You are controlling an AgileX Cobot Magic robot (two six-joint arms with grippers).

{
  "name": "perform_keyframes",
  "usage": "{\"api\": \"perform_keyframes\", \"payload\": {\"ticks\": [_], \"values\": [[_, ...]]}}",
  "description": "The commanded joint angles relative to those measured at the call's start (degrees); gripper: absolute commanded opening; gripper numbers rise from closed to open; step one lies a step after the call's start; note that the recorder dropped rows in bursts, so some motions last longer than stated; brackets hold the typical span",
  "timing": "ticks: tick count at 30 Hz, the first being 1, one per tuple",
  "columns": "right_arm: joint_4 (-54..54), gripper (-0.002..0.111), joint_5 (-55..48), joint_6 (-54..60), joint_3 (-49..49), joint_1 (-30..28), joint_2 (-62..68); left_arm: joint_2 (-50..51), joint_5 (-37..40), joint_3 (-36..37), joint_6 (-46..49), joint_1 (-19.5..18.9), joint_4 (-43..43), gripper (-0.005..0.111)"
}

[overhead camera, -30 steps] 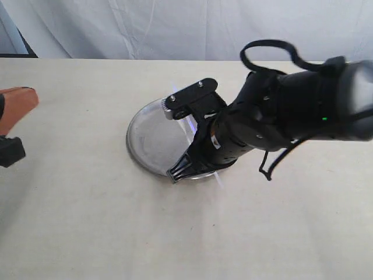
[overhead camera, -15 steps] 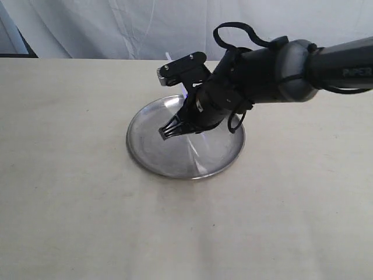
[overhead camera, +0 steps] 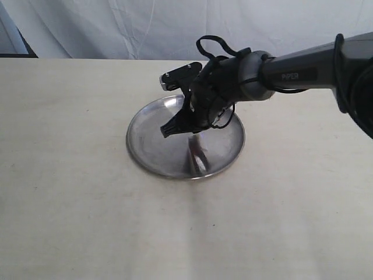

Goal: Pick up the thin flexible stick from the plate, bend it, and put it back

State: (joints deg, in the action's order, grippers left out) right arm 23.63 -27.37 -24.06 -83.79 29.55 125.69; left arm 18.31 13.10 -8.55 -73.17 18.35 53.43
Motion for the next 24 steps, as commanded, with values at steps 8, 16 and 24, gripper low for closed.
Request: {"api": "perform_keyframes", "payload": {"ticks": [8, 16, 24], "values": [[-2.06, 0.037, -5.59, 0.07, -0.51, -0.22, 1.0, -0.27, 0.92, 1.35, 0.19, 0.07, -4.59, 0.0], [-4.72, 0.029, -6.93, 0.07, -0.51, -0.22, -8.48, -0.27, 0.92, 1.35, 0.19, 0.07, -4.59, 0.0], [-0.95, -0.001, -15.51, 0.07, 2.62, -0.22, -26.1, -0.27, 0.92, 1.35, 0.19, 0.07, -4.59, 0.0]]}}
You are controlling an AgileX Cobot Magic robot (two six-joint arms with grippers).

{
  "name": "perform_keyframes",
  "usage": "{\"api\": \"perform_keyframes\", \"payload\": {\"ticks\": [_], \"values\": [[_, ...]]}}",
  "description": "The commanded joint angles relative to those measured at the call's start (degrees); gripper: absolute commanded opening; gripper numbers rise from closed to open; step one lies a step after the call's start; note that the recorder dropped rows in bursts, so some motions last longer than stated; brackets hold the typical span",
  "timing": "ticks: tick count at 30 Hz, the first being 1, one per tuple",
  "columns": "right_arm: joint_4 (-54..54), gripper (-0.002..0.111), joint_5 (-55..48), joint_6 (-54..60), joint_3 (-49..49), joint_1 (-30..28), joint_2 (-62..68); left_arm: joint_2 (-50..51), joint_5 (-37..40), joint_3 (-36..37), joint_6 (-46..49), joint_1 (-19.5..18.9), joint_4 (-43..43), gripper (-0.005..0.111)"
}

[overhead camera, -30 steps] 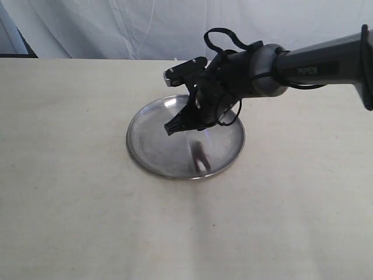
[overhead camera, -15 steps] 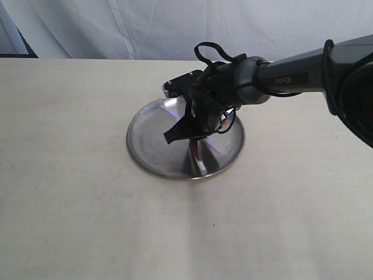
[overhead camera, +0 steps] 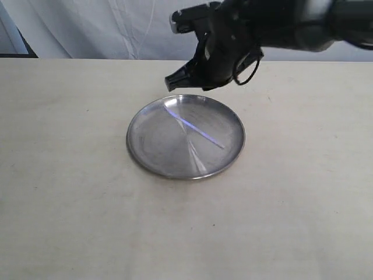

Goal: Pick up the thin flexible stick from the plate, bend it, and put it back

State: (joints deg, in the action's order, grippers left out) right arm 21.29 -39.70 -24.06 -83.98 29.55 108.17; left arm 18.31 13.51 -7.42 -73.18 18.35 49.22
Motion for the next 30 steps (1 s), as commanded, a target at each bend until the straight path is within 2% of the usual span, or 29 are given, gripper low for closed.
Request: {"api": "perform_keyframes", "payload": {"ticks": [1, 4, 6, 7, 9, 17, 19, 21, 22, 23, 24, 25, 27, 30], "values": [[1.15, -0.001, -3.19, 0.07, 4.51, -0.22, -11.71, -0.27, 0.51, 0.22, 0.21, 0.07, -0.38, 0.0], [-1.07, -0.001, -4.92, 0.07, 11.64, 0.0, -24.7, -0.27, 0.51, 0.22, 0.21, 0.07, -0.38, 0.0], [-4.18, -0.001, -10.5, 0.07, 15.66, 0.16, -35.26, -0.27, 0.51, 0.22, 0.21, 0.07, -0.38, 0.0], [-6.44, -0.001, -16.84, 0.07, 16.21, 0.16, -40.87, -0.27, 0.51, 0.22, 0.21, 0.07, -0.38, 0.0], [-6.44, -0.001, -23.23, 0.07, 16.21, 0.16, -47.22, -0.27, 0.51, 0.22, 0.21, 0.07, -0.38, 0.0], [-3.47, -0.001, -23.96, 2.54, 16.45, 0.16, -64.51, -0.27, 0.51, 0.22, 0.21, 0.07, -0.38, 0.0], [-3.63, -0.001, -21.86, 2.66, 19.23, -0.07, -69.31, -0.27, 0.51, 0.22, 0.21, 0.07, -0.38, 0.0], [-3.81, -0.001, -12.21, 2.66, 26.97, -2.61, -76.24, -0.27, 0.44, 0.22, 0.21, 0.07, -0.38, 0.0], [-3.31, -0.001, -2.53, 2.86, 35.05, -5.2, -80.58, -0.27, 0.44, 0.22, 0.21, 0.07, -0.38, 0.0], [-3.16, -0.001, 2.44, 2.86, 38.67, -6.33, -82.13, -0.27, 0.44, 0.22, 0.21, 0.07, -0.38, 0.0], [-2.76, -0.001, 11.88, 2.86, 48.33, -9.08, -85.69, -0.27, 0.44, 0.22, 0.21, 0.07, -0.38, 0.0], [-2.76, -0.001, 15.2, 2.86, 53.17, -10.37, -86.93, -0.27, 0.44, 0.22, 0.21, 0.07, -0.38, 0.0], [-3.54, -0.001, 30.11, 2.86, 69.75, -14.49, -92.02, -0.27, 0.44, 0.22, 0.21, 0.07, -0.38, 0.0], [-3.54, -0.001, 45.04, 2.86, 82.69, -17.85, -98.15, -0.27, 0.44, 0.22, 0.21, 0.07, -0.38, 0.0]]}}
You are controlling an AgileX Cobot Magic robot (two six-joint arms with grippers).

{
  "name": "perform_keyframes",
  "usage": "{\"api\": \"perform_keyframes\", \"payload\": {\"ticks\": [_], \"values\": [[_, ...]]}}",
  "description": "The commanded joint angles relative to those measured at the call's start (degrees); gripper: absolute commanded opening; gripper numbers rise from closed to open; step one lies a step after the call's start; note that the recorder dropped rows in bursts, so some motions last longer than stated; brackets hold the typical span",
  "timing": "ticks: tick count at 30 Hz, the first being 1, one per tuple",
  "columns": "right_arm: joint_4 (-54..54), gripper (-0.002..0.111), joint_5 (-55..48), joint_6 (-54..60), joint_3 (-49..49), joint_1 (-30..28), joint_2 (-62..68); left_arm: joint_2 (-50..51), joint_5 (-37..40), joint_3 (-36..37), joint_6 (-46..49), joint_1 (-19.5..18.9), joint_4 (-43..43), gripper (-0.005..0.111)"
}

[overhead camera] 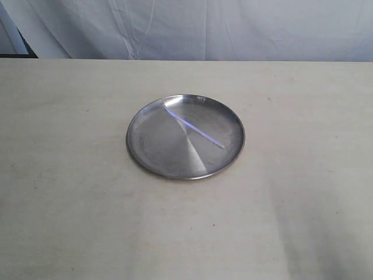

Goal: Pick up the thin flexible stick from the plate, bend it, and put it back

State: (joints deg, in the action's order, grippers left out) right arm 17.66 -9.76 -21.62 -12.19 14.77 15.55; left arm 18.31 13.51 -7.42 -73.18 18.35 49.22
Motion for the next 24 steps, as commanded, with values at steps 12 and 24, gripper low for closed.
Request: {"api": "perform_keyframes", "payload": {"ticks": [12, 24], "values": [[-0.21, -0.001, 11.78, 0.43, 12.19, -13.07, -15.55, -0.27, 0.11, 0.22, 0.21, 0.07, -0.38, 0.0], [-0.21, -0.001, 11.78, 0.43, 12.19, -13.07, -15.55, -0.27, 0.11, 0.22, 0.21, 0.07, -0.38, 0.0]]}}
